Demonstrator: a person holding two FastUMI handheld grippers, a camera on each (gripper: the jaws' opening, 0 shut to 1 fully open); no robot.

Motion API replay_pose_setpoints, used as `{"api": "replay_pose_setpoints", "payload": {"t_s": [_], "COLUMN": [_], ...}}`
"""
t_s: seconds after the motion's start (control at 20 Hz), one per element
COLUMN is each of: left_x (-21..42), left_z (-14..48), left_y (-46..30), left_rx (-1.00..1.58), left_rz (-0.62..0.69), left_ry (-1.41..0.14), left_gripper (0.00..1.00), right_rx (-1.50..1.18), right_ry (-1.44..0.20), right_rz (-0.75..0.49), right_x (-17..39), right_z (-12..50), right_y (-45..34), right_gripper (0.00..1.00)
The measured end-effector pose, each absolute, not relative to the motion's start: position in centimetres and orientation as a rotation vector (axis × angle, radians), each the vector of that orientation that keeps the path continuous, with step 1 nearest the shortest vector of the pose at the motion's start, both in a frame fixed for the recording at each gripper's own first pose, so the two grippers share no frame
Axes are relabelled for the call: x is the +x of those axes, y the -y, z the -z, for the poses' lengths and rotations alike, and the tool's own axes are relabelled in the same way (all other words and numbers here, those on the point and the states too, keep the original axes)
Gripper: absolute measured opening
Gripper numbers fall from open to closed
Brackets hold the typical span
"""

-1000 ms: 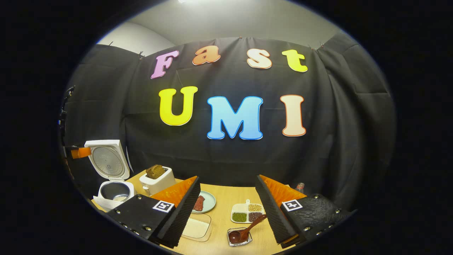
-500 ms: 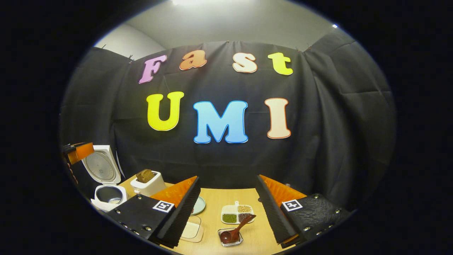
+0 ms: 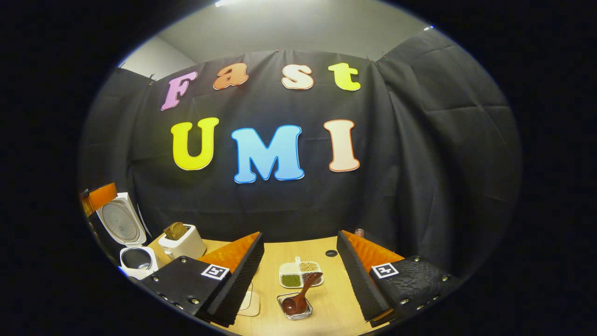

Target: Close the left gripper, press the button to open the rice cooker; take a wooden spoon from the chopstick holder with the right hand, scoop a spoonful of rice and pour it into the rice cooker, then put the wooden spoon back into the chopstick holder.

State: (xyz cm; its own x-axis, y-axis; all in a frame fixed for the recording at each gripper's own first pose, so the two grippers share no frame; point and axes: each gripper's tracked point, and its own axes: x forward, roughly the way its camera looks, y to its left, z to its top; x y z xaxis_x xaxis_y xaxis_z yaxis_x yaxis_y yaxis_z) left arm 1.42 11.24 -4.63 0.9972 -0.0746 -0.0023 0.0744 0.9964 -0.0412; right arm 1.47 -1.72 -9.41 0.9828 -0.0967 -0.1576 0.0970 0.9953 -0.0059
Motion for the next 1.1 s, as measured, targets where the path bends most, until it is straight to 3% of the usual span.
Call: {"api": "replay_pose_setpoints", "payload": {"t_s": [0.35, 0.6, 0.65, 0.7, 0.8, 1.1], "left_x": [2.3, 1.9, 1.7, 1.6, 1.5, 1.8], "left_z": [4.9, 6.2, 6.4, 6.6, 7.0, 8.2], "left_y": [-11.3, -10.9, -10.8, -10.5, -10.0, -7.6], "left_rx": [-0.001, 0.022, 0.028, 0.034, 0.050, 0.008], "left_rz": [0.032, -0.023, -0.033, -0.040, -0.051, -0.028], "left_ry": [-0.019, -0.060, -0.066, -0.072, -0.086, -0.114], "left_gripper": [0.99, 0.99, 0.92, 0.99, 0.92, 0.95], "right_rx": [0.032, 0.046, 0.047, 0.046, 0.046, 0.137], "right_ry": [-0.265, -0.355, -0.374, -0.387, -0.415, -0.521], "right_rz": [0.063, 0.009, 0.009, 0.004, -0.005, -0.041], "right_x": [3.7, 5.6, 6.0, 6.4, 7.3, 9.7], "right_z": [15.4, 20.8, 21.8, 22.7, 24.7, 30.5], "right_y": [3.9, 4.7, 5.1, 5.3, 5.8, 5.9], "right_gripper": [0.96, 0.96, 0.96, 0.96, 0.96, 0.93]}}
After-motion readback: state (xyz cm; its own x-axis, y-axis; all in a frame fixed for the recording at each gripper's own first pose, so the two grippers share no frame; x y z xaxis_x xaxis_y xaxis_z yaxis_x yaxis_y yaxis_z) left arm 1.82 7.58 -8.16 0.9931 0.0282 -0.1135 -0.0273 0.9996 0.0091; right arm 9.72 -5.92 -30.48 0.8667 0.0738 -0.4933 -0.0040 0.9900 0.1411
